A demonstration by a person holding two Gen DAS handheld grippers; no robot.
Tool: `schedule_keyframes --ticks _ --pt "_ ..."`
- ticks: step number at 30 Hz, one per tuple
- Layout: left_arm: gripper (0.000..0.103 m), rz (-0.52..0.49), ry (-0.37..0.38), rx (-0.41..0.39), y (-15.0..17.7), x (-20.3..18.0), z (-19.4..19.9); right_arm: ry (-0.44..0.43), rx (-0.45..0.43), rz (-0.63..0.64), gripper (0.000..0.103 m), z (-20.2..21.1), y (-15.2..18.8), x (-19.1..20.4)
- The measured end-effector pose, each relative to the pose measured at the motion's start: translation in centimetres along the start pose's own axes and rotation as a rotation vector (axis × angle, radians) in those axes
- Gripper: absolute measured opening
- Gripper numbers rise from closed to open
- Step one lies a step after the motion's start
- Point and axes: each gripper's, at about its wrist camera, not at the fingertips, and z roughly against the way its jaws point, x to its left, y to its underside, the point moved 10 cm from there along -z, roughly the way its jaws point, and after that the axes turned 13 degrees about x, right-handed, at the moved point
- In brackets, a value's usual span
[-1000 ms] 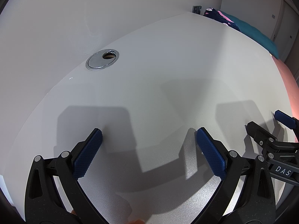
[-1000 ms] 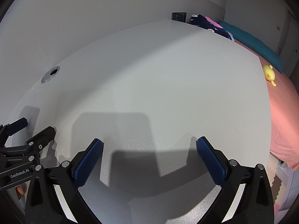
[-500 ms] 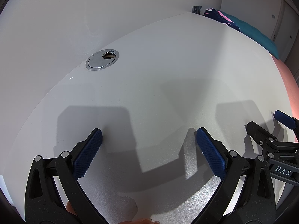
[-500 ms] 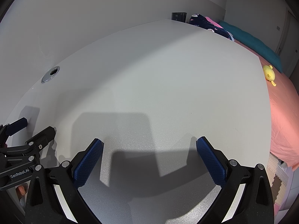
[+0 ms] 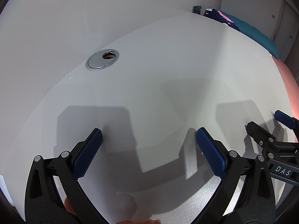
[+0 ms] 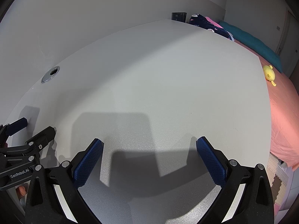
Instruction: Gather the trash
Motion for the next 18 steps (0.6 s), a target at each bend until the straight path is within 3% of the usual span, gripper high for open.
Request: schedule_keyframes --ticks 18 --pt "0.097 0.0 0.0 0.0 0.17 0.19 0.13 0.0 -0.001 0.0 0.101 -0.03 0.03 -0.04"
